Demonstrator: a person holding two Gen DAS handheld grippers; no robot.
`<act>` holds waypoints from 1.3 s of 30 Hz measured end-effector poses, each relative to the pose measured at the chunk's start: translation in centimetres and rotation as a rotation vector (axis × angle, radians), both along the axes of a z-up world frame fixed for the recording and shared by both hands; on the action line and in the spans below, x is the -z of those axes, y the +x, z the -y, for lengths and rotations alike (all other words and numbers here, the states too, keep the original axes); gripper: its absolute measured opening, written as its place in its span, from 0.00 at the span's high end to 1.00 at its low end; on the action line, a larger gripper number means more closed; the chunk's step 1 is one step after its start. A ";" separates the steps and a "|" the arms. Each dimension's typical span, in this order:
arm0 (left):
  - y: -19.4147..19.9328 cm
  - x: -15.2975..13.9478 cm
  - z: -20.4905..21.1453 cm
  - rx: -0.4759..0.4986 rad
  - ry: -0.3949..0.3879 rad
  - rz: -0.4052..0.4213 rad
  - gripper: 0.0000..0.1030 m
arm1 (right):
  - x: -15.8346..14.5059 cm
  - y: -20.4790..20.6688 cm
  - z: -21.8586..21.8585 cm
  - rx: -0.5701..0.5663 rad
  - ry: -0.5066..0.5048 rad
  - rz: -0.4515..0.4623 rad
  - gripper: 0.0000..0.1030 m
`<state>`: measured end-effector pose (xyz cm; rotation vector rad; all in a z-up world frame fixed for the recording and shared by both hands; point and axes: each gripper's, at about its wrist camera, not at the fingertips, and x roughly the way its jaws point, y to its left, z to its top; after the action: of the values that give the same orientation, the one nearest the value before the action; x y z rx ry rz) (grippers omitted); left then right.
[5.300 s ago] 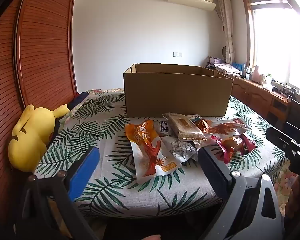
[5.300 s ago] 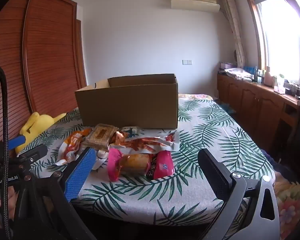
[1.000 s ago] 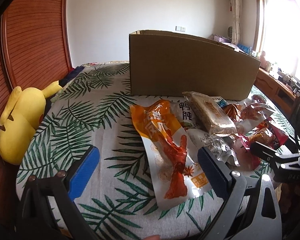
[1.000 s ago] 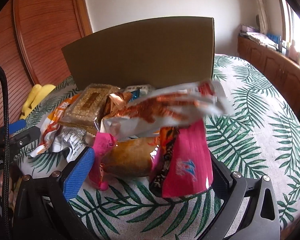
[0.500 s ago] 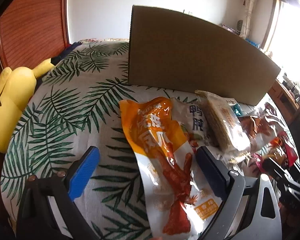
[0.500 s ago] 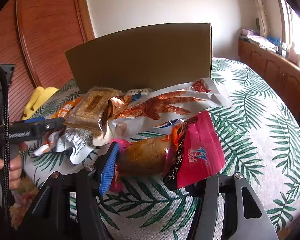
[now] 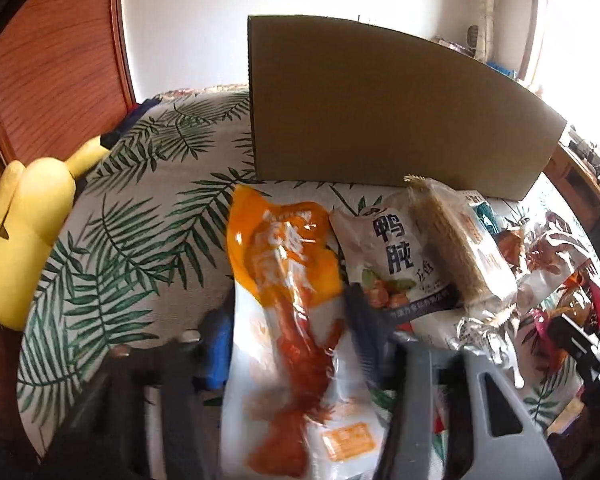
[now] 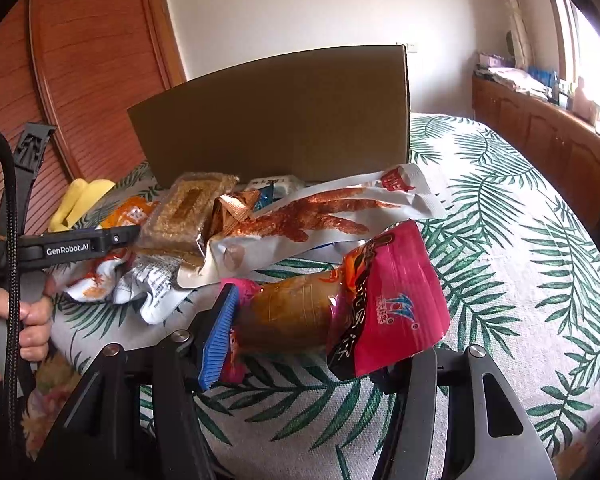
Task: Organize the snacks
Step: 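Grasp the orange duck-leg bag with the left tool while the right tool grasps the pink bag, then carry both bags over the cardboard box and open both tools to drop them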
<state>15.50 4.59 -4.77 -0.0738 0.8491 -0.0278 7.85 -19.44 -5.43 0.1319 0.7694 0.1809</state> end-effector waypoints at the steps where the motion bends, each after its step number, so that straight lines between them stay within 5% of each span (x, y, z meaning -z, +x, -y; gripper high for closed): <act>1: -0.1 0.0 -0.2 0.006 -0.011 0.002 0.57 | 0.0 -0.1 0.1 0.000 0.000 0.000 0.44; 13: -2.3 -0.7 -1.8 0.012 -0.085 0.014 0.58 | -1.8 -1.3 0.4 -0.010 -0.038 0.057 0.45; 39: -5.4 -8.7 2.1 0.154 -0.126 0.205 0.58 | -4.1 -1.3 0.1 -0.033 -0.055 0.118 0.45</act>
<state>10.14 2.52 3.89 -0.1218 0.6459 -0.2304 6.51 -19.49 -1.29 0.0555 0.6582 0.1972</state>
